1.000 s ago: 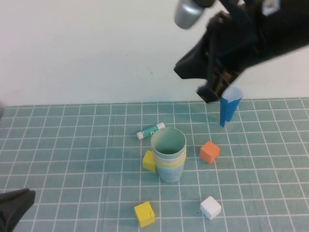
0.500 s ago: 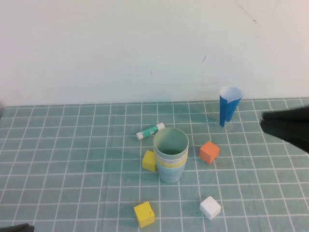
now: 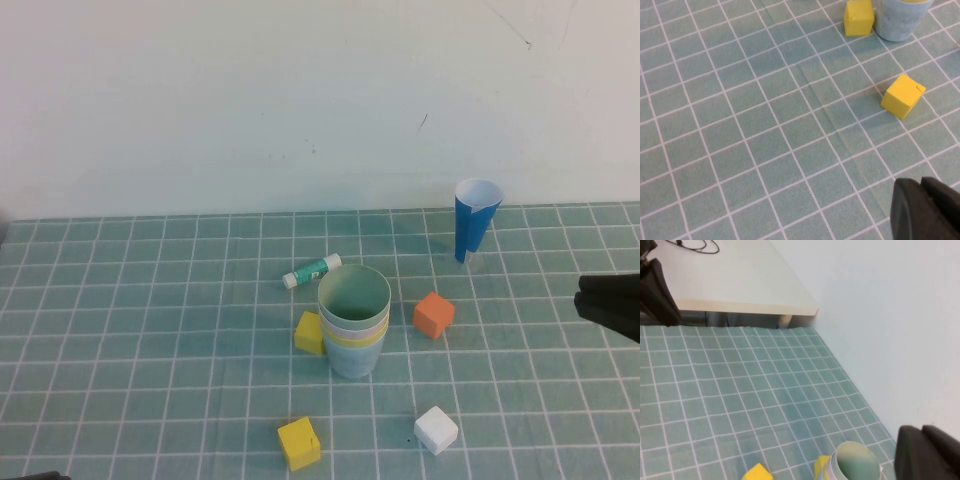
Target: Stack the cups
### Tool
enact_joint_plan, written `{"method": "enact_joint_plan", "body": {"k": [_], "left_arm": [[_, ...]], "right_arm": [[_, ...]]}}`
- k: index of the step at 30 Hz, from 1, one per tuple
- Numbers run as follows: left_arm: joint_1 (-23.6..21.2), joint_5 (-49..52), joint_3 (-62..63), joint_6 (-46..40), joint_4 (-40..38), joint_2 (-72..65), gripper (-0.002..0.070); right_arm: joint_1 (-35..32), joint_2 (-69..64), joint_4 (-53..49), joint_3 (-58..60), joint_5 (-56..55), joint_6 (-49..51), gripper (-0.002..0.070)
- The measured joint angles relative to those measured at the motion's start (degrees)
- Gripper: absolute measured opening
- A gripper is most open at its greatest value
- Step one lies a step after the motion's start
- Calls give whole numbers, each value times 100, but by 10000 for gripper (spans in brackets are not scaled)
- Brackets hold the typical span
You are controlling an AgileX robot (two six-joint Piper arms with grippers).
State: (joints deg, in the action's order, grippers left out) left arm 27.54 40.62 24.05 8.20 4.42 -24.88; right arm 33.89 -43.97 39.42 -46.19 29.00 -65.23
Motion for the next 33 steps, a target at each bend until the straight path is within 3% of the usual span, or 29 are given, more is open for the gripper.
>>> {"method": "enact_joint_plan", "body": {"k": [11, 21, 26, 33], "left_arm": [[0, 5, 0, 0, 0, 0, -2], [0, 14, 0, 0, 0, 0, -2], [0, 14, 0, 0, 0, 10, -2], [0, 14, 0, 0, 0, 10, -2]], "right_arm": [[-10, 30, -685, 858, -1655, 221, -1], [-83, 709, -671, 2639, -3566, 193, -1], [-989, 1838, -1326, 3299, -3397, 1167, -1], [-3048, 3585, -3240, 3991, -2313, 3527, -1]]}}
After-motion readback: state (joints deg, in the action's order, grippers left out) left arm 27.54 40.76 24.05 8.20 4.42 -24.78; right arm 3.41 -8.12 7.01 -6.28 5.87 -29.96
